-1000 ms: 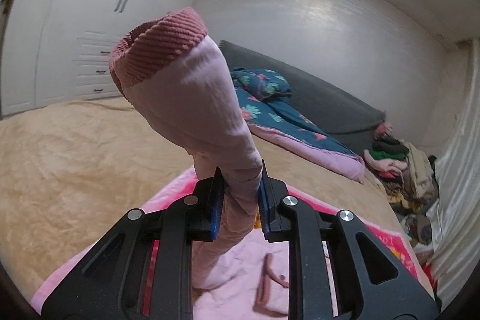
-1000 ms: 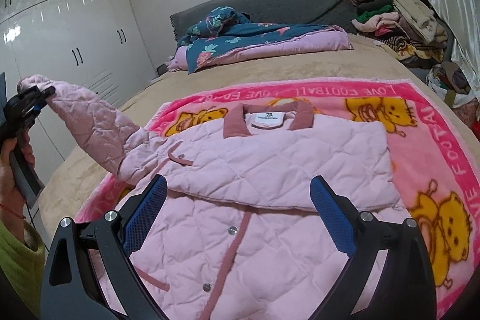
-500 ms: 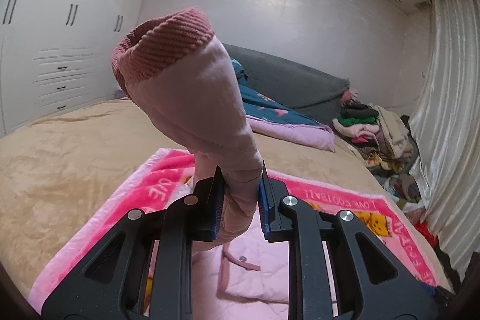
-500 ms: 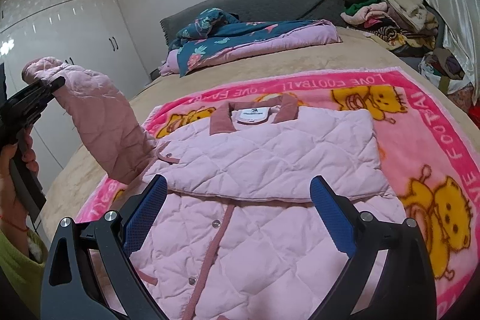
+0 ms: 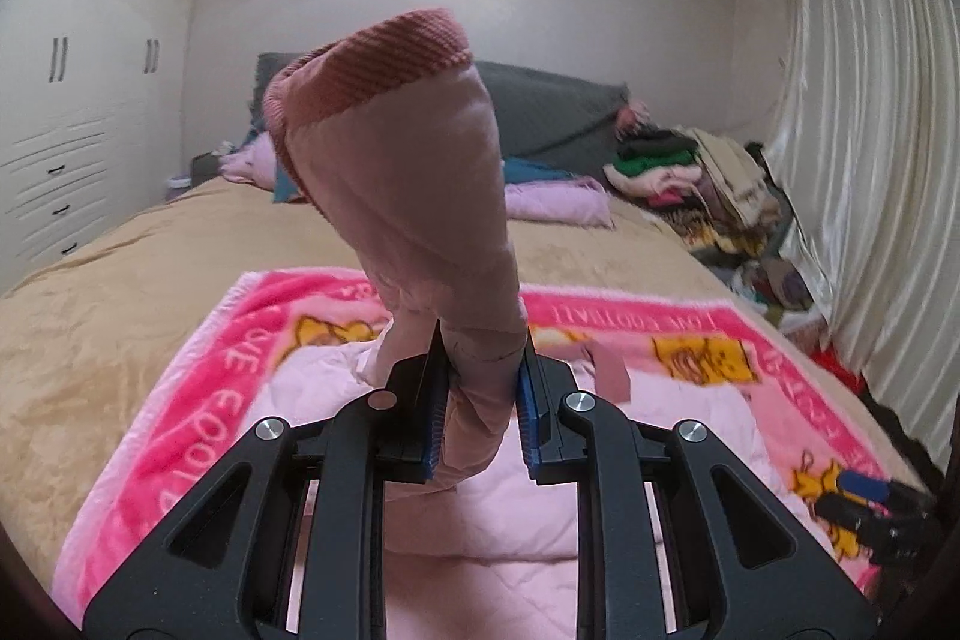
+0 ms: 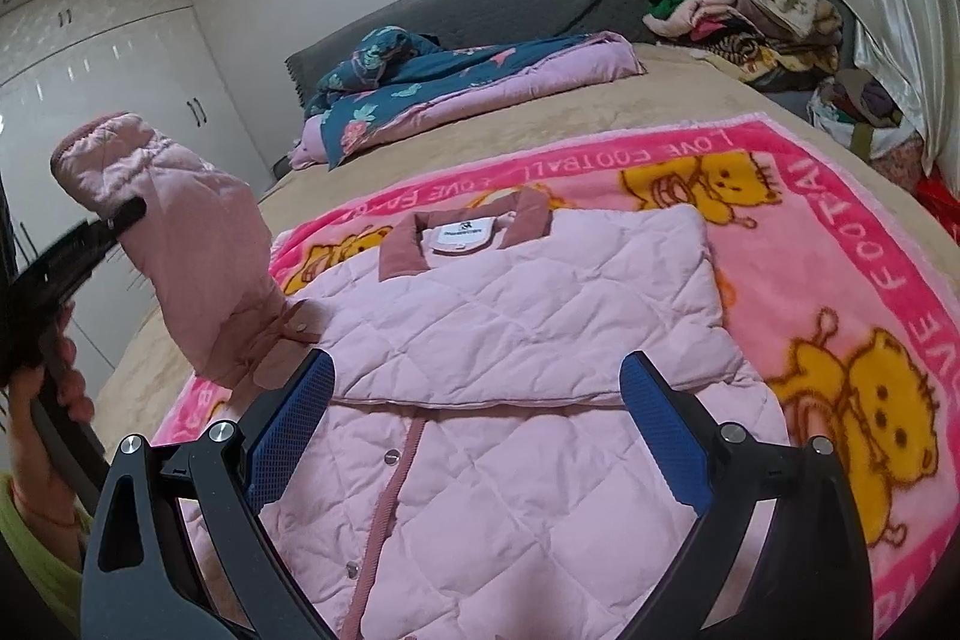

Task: Fold large clothes
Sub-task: 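Lift the sleeve with the left tool, fold it across the body, release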

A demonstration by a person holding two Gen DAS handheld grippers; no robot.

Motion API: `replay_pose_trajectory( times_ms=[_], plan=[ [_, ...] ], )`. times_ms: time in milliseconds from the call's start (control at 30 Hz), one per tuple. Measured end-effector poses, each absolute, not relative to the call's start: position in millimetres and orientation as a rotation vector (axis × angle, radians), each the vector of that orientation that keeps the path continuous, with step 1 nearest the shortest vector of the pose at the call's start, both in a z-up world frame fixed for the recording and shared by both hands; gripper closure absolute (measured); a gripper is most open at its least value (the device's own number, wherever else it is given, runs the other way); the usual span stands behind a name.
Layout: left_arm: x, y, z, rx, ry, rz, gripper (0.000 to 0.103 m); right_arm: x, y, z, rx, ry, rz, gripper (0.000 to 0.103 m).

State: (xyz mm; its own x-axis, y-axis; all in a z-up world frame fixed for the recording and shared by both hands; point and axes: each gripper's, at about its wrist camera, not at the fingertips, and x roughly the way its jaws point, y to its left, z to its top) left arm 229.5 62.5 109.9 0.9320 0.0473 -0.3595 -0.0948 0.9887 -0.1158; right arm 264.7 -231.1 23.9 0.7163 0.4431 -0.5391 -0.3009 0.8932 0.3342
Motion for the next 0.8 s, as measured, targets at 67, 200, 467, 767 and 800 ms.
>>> replay_pose_trajectory(
  times_ms=[67,200,467,767,800],
  plan=[
    [234,56,102,-0.12,0.379,0.055,0.091,266,-232,22,0.231,0.655,0.407,0.008],
    [239,46,88,-0.11,0.408,0.024,0.091,267,-238,19,0.239,0.66,0.387,0.008],
    [249,28,61,-0.075,0.466,-0.025,0.091,271,-247,12,0.262,0.673,0.343,0.008],
    [261,7,31,-0.037,0.529,-0.079,0.091,270,-264,0,0.29,0.691,0.283,0.008],
    [262,4,27,-0.032,0.536,-0.088,0.09,270,-266,-2,0.297,0.695,0.276,0.008]
  ],
)
